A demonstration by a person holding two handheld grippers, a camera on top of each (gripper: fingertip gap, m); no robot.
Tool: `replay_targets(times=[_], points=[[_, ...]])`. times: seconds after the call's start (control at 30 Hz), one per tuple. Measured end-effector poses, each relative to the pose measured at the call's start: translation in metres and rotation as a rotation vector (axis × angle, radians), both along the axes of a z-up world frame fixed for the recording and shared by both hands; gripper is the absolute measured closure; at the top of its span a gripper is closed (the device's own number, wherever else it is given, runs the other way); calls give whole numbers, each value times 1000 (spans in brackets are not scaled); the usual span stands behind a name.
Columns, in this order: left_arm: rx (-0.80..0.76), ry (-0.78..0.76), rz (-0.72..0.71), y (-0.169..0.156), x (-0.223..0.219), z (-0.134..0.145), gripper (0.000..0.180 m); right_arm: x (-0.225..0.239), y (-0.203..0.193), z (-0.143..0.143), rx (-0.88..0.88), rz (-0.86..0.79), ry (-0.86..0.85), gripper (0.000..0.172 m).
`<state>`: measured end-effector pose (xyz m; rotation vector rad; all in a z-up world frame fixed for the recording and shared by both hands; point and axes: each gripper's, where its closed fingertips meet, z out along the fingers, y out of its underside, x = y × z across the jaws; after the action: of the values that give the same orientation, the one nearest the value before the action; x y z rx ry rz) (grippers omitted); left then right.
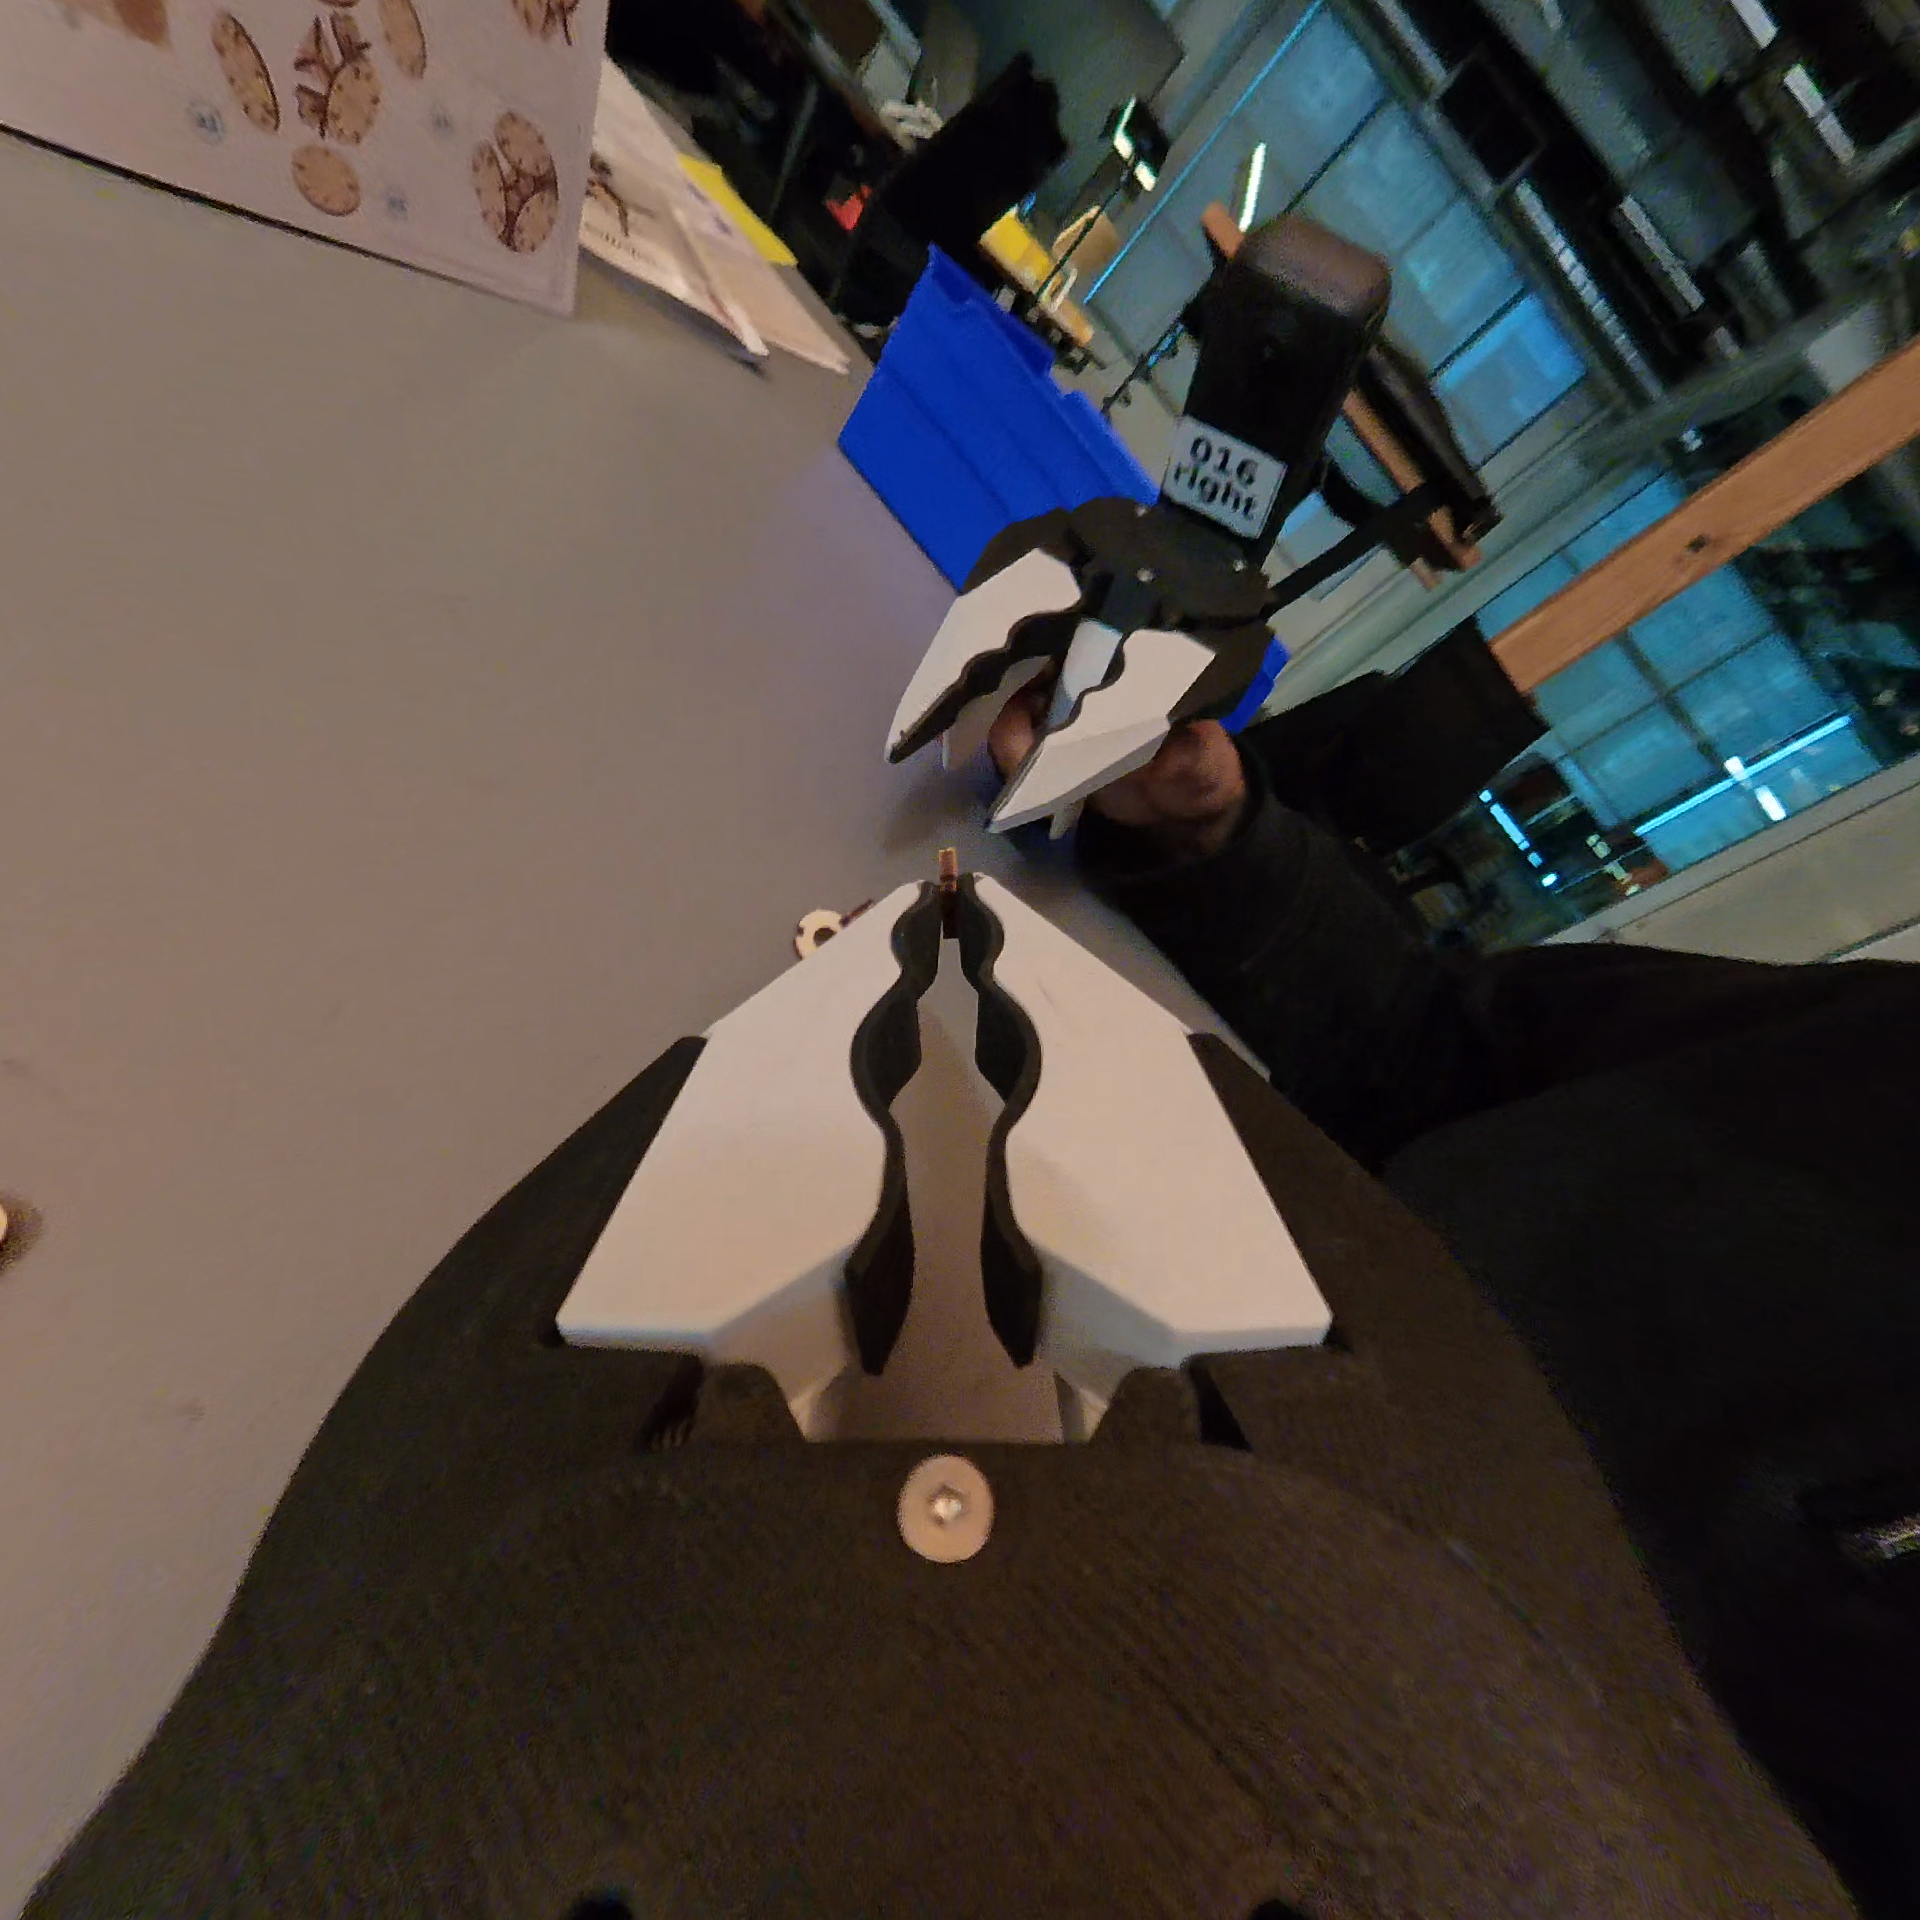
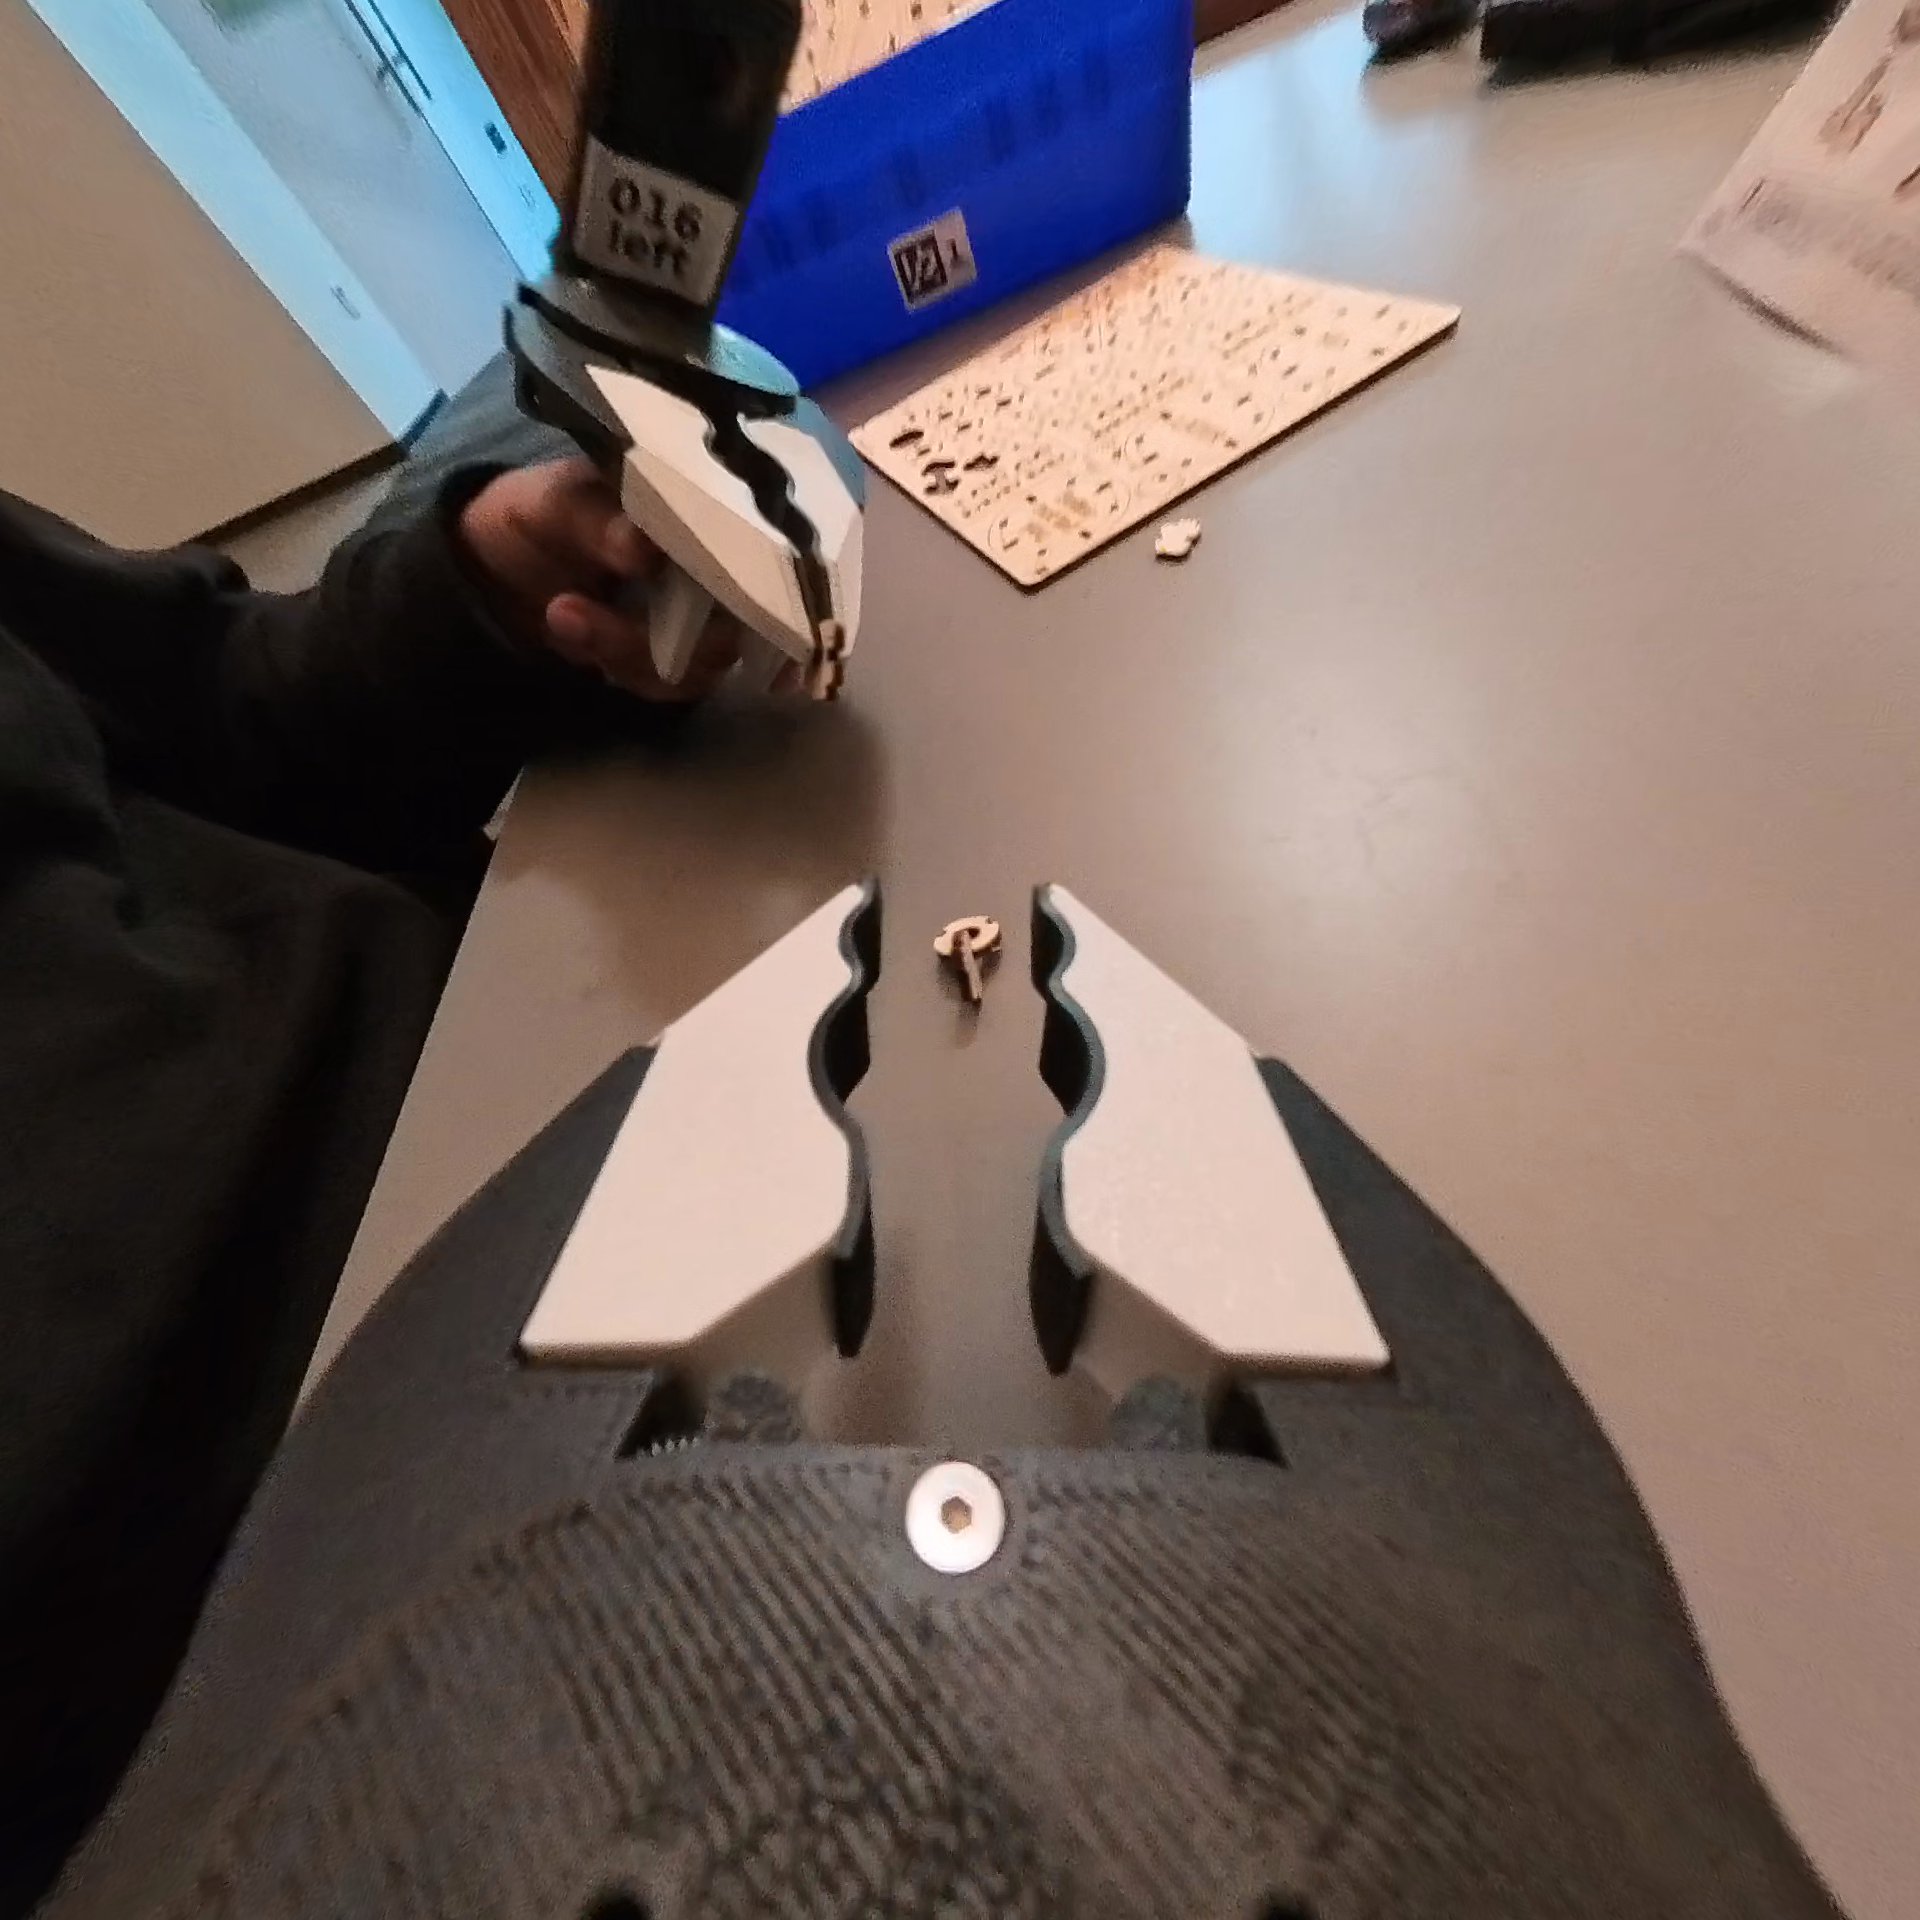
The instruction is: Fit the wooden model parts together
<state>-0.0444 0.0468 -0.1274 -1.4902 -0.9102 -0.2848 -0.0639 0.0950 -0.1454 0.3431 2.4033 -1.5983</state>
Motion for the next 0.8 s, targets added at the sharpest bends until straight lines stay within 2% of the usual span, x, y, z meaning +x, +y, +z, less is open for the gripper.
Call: replay_targets(times=[0.1,0.23,0.43,0.6,0.8], points=[[-83,23,0,2,1,-9,180,3,-2,-10,64,1,18,143],[-172,30,-9,5,2,-21,180,8,-6,-26,175,15,134,148],[-207,28,-24,9,4,-25,180,7,-11,-47,320,13,264,150],[-202,17,-31,11,4,-26,180,7,-18,-49,334,16,307,134],[-200,14,-43,14,5,-27,180,13,-23,-49,320,83,292,143]])
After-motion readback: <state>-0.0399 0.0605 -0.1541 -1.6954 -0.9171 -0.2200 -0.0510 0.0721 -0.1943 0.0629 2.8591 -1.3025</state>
